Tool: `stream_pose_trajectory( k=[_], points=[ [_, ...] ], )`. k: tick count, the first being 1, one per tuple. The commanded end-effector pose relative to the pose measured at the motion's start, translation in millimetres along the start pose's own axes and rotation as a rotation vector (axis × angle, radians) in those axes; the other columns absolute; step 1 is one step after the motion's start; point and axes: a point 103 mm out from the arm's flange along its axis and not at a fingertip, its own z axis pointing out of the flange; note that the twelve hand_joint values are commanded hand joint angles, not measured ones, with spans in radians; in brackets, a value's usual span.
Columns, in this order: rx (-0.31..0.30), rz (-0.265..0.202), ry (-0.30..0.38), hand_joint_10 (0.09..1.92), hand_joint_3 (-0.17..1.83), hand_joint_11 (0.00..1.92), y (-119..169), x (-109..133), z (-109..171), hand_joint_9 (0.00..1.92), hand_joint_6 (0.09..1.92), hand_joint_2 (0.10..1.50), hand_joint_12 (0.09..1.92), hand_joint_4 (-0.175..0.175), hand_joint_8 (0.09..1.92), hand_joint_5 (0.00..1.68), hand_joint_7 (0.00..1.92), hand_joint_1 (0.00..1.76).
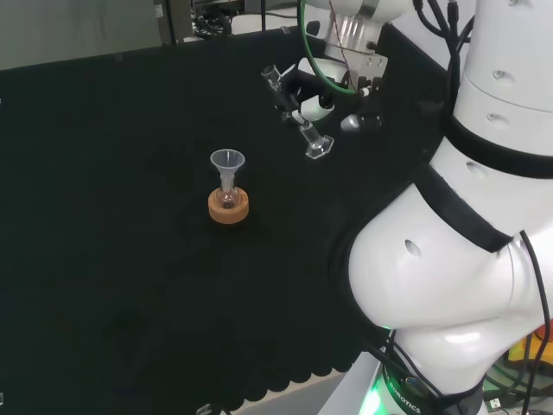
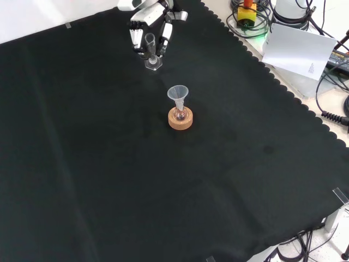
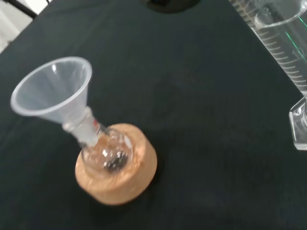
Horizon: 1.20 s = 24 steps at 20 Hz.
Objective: Pour the water from the graduated cylinder into the round-bottom flask.
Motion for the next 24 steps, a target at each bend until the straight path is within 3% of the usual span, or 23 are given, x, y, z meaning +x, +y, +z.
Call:
stream_pose_trajectory(
  k=[1,11,24],
  points=[
    [0.114,0.008,-0.069,0.14,0.0,1.22,-19.9,23.4,5.0,1.48,0.98,1.1,0.74,-0.175,0.97,0.98,1.03,1.27],
    [0.295,0.033,-0.183,0.13,0.0,1.23,-25.8,36.4,25.0,1.49,0.97,1.1,0.74,-0.175,0.96,0.99,1.03,1.27],
    [0.469,0.053,-0.312,0.13,0.0,1.23,-19.7,51.5,32.5,1.49,0.97,1.1,0.73,-0.175,0.96,0.99,1.03,1.27]
  ],
)
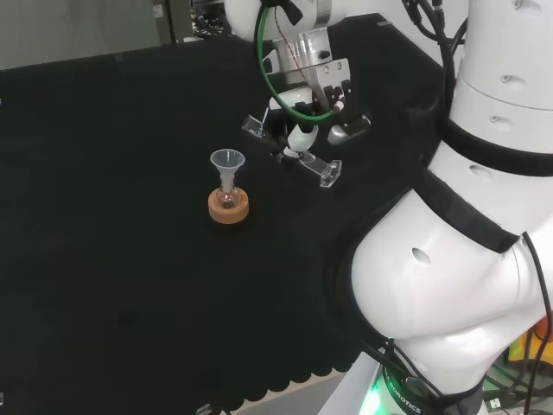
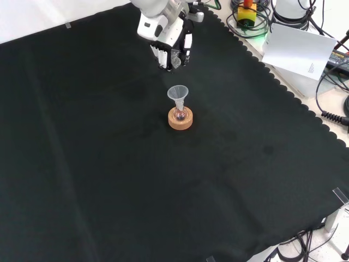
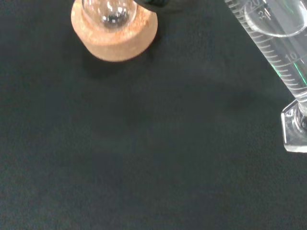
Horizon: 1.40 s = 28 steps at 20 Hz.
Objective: Pour the water from the graduated cylinder into the round-bottom flask.
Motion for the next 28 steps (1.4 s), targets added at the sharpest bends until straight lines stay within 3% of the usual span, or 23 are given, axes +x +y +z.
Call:
stream_pose_trajectory(
  k=[1,22,28],
  points=[
    [0.086,0.016,-0.062,0.12,0.0,1.23,2.3,8.6,-1.7,1.49,0.97,1.1,0.73,-0.175,0.96,0.99,1.03,1.27],
    [0.297,0.061,-0.149,0.12,0.0,1.23,11.5,15.4,-5.0,1.5,0.98,1.1,0.72,-0.175,0.96,0.99,1.03,1.27],
    [0.328,0.068,-0.175,0.11,0.0,1.24,11.0,16.4,-7.4,1.5,0.98,1.1,0.72,-0.175,0.96,0.99,1.03,1.27]
  ],
)
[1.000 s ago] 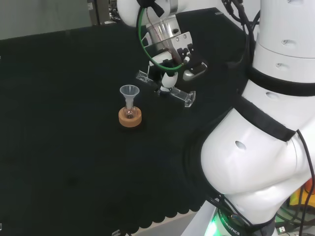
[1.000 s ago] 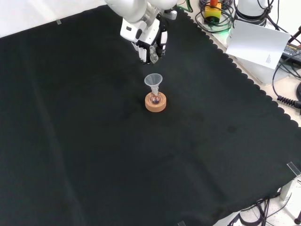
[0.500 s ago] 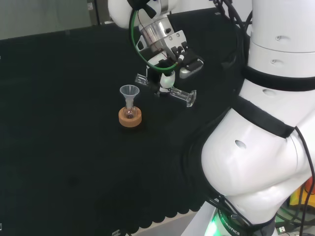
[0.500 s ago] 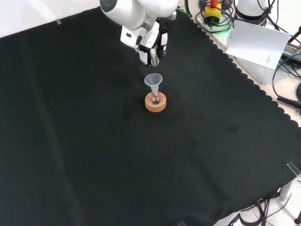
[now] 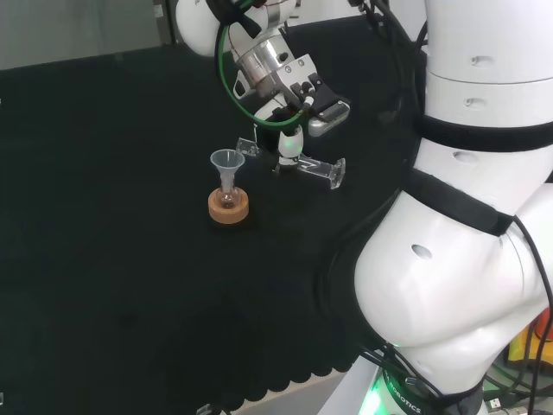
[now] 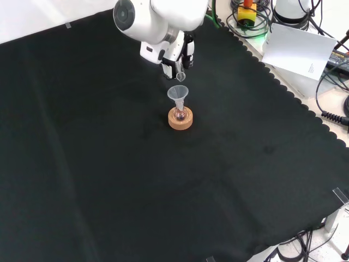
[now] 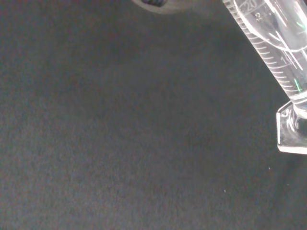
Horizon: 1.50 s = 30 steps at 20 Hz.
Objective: Pour the water from the graduated cylinder into the round-bottom flask.
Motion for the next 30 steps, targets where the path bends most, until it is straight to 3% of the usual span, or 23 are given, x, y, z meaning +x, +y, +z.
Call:
stream_pose_trajectory(
  k=[1,30],
  points=[
    [0.025,0.007,-0.029,0.11,0.0,1.23,-2.1,0.7,-2.8,1.5,0.98,1.1,0.72,-0.175,0.96,0.99,1.03,1.27],
    [0.172,0.039,-0.104,0.1,0.0,1.24,1.0,8.9,-21.5,1.51,0.98,1.1,0.72,-0.175,0.97,0.98,1.03,1.27]
  ],
)
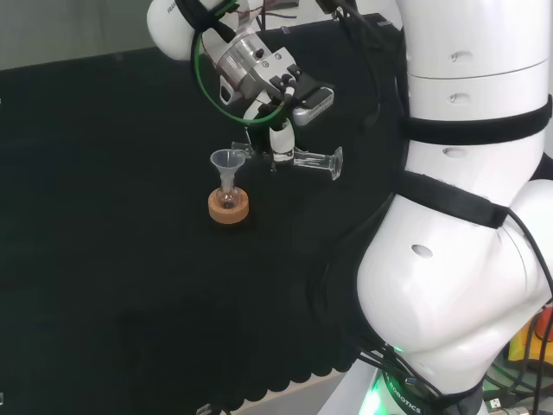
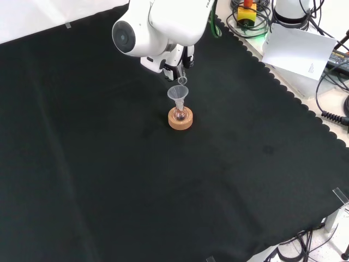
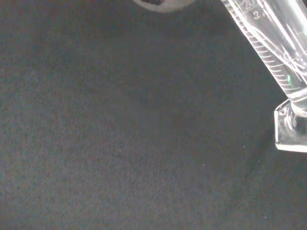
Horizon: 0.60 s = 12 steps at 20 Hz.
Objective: Pour the water from the graduated cylinder into the round-bottom flask.
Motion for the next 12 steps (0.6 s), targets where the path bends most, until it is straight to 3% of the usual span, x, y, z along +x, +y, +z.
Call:
stream_pose_trajectory(
  k=[1,12],
  points=[
    [0.035,0.014,-0.016,0.1,0.0,1.24,0.1,0.9,-2.4,1.51,0.98,1.1,0.72,-0.175,0.97,0.98,1.03,1.27],
    [0.086,0.029,-0.038,0.1,0.0,1.24,-0.7,0.9,-4.0,1.52,0.98,1.1,0.71,-0.175,0.96,0.99,1.03,1.27]
  ],
)
